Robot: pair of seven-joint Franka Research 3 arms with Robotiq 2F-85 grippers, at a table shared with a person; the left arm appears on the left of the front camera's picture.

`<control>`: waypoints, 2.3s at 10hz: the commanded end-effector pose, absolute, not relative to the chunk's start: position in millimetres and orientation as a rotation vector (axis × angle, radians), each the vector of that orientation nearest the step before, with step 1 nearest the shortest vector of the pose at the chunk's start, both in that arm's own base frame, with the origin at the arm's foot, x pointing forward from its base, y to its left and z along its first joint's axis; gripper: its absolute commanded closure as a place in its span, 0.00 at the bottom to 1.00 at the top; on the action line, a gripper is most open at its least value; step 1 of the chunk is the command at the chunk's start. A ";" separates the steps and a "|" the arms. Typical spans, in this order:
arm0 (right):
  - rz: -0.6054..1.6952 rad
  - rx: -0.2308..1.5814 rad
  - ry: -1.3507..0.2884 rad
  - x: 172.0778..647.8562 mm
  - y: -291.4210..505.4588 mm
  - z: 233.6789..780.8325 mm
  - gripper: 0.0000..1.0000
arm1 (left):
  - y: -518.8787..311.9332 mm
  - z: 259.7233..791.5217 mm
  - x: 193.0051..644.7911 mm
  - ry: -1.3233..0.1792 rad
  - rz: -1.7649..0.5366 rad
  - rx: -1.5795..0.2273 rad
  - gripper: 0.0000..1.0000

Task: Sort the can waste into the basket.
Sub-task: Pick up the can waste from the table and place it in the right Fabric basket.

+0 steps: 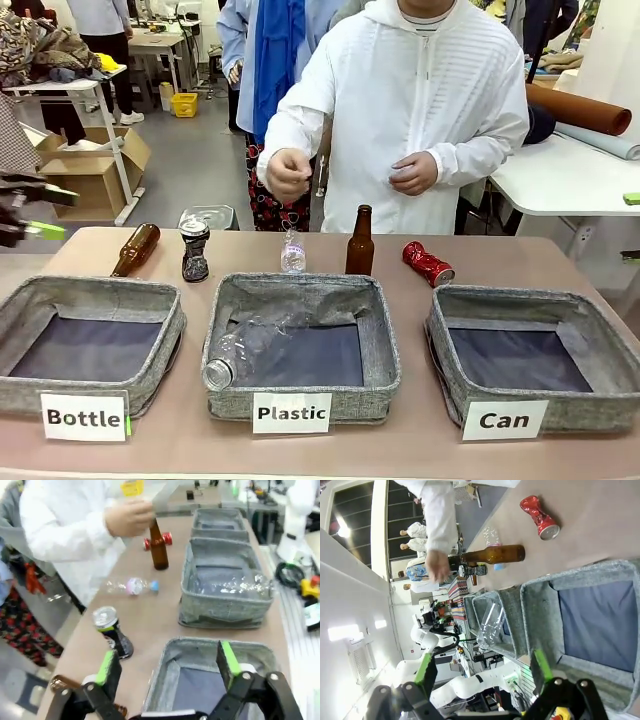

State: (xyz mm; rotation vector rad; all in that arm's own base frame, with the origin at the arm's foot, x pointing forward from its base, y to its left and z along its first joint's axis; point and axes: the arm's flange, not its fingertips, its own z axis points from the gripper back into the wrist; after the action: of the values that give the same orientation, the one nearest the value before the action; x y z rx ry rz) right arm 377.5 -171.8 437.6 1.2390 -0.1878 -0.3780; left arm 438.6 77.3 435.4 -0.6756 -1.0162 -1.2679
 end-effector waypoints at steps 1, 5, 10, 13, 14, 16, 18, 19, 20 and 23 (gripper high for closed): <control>-0.362 1.244 -0.195 377.3 -173.3 438.6 0.00 | 46.8 416.8 483.0 -0.854 -1.351 -0.612 0.00; -0.362 1.244 -0.195 377.3 -173.3 438.6 0.00 | 3.8 370.7 533.0 -0.733 -1.388 -0.387 0.00; -0.362 1.244 -0.195 377.3 -173.3 438.6 0.00 | -9.5 356.2 549.4 -0.687 -1.287 -0.345 0.00; -0.362 1.244 -0.195 377.3 -173.3 438.6 0.00 | -28.6 342.8 574.3 -0.736 -1.222 -0.384 0.00; -0.362 1.244 -0.195 377.3 -173.3 438.6 0.00 | 0.3 362.3 563.8 -0.769 -1.247 -0.478 0.00; -0.362 1.244 -0.195 377.3 -173.3 438.6 0.00 | 104.7 438.7 465.7 -0.860 -1.248 -0.524 0.00; -0.362 1.244 -0.195 377.3 -173.3 438.6 0.00 | 190.5 503.4 368.7 -0.908 -1.236 -0.522 0.00; -0.362 1.244 -0.195 377.3 -173.3 438.6 0.00 | 218.6 528.3 330.9 -0.979 -1.185 -0.506 0.00; -0.362 1.244 -0.195 377.3 -173.3 438.6 0.00 | 242.8 544.7 298.9 -1.065 -1.157 -0.518 0.00; -0.362 1.244 -0.195 377.3 -173.3 438.6 0.00 | 255.5 532.9 281.7 -1.114 -1.048 -0.516 0.00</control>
State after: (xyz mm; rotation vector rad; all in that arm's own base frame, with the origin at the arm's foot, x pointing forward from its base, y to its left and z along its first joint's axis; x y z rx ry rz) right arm 377.0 -172.6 437.4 1.2394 -0.1875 -0.3799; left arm 251.5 272.1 547.8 -0.4898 -1.1223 -1.0642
